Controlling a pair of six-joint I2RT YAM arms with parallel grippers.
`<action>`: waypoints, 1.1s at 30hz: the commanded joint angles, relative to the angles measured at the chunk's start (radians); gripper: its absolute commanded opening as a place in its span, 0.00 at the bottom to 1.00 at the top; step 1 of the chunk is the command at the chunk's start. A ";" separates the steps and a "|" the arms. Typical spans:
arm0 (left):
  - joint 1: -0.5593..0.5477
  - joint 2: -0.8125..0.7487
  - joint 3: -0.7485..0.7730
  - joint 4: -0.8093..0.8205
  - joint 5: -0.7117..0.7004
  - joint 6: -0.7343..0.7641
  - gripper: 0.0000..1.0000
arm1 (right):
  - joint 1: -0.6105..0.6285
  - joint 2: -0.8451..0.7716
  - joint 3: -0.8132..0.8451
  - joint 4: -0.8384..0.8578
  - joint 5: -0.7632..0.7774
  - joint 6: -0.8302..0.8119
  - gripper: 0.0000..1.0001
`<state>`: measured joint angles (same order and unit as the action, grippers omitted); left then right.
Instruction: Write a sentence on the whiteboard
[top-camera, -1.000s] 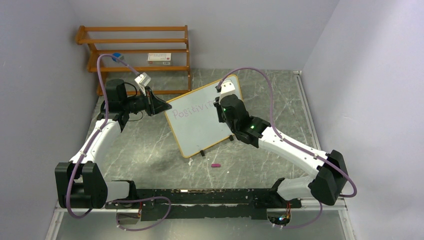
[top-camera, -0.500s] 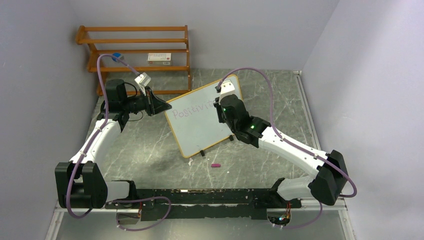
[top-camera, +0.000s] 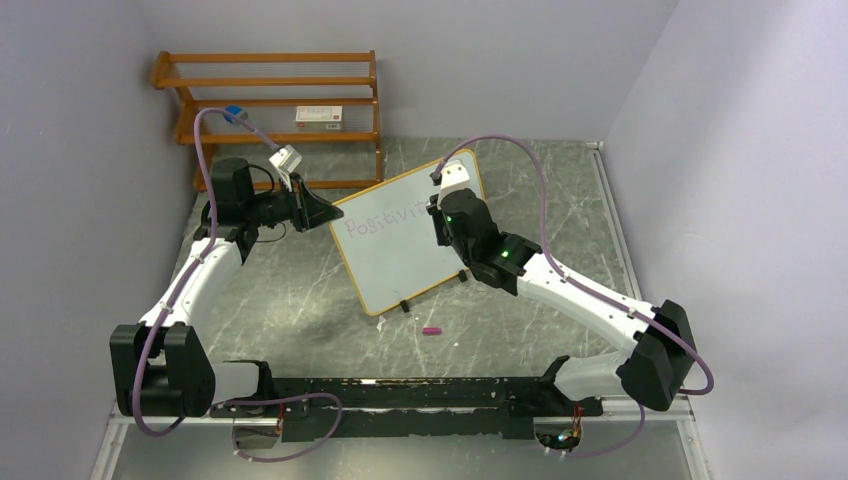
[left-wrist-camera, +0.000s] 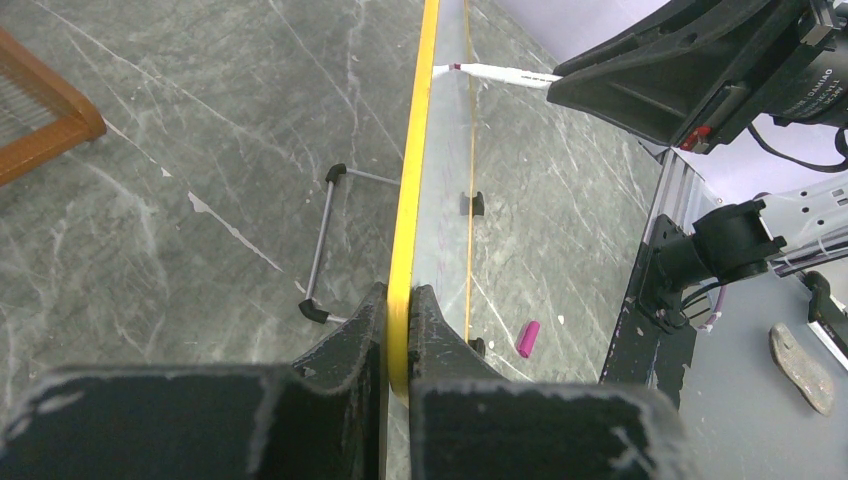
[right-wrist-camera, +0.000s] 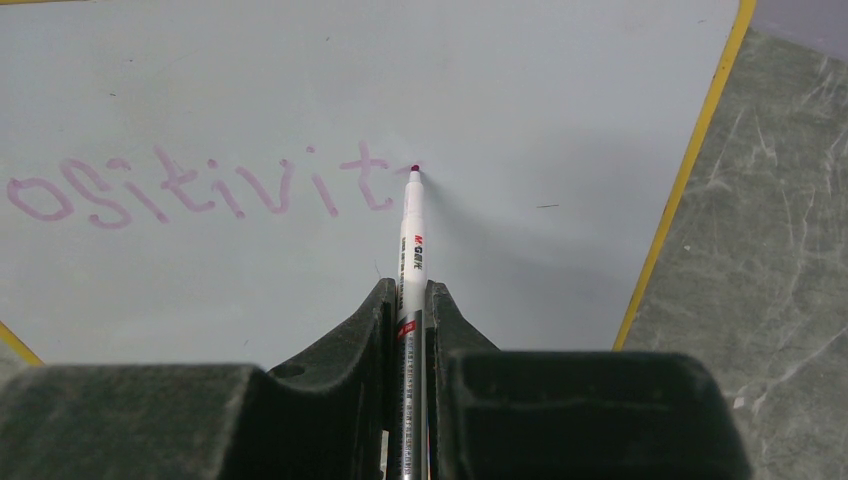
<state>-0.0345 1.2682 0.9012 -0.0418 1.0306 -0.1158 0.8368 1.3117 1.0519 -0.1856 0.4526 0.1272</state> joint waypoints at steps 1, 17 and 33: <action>-0.010 0.016 0.007 -0.027 -0.034 0.085 0.05 | -0.007 0.008 0.010 0.030 -0.016 -0.005 0.00; -0.010 0.016 0.007 -0.026 -0.033 0.085 0.05 | -0.010 -0.001 -0.018 -0.033 0.033 0.015 0.00; -0.010 0.015 0.005 -0.027 -0.037 0.086 0.05 | -0.012 -0.045 -0.021 -0.022 0.054 0.004 0.00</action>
<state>-0.0345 1.2682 0.9012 -0.0418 1.0306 -0.1158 0.8337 1.2995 1.0336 -0.2298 0.4862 0.1349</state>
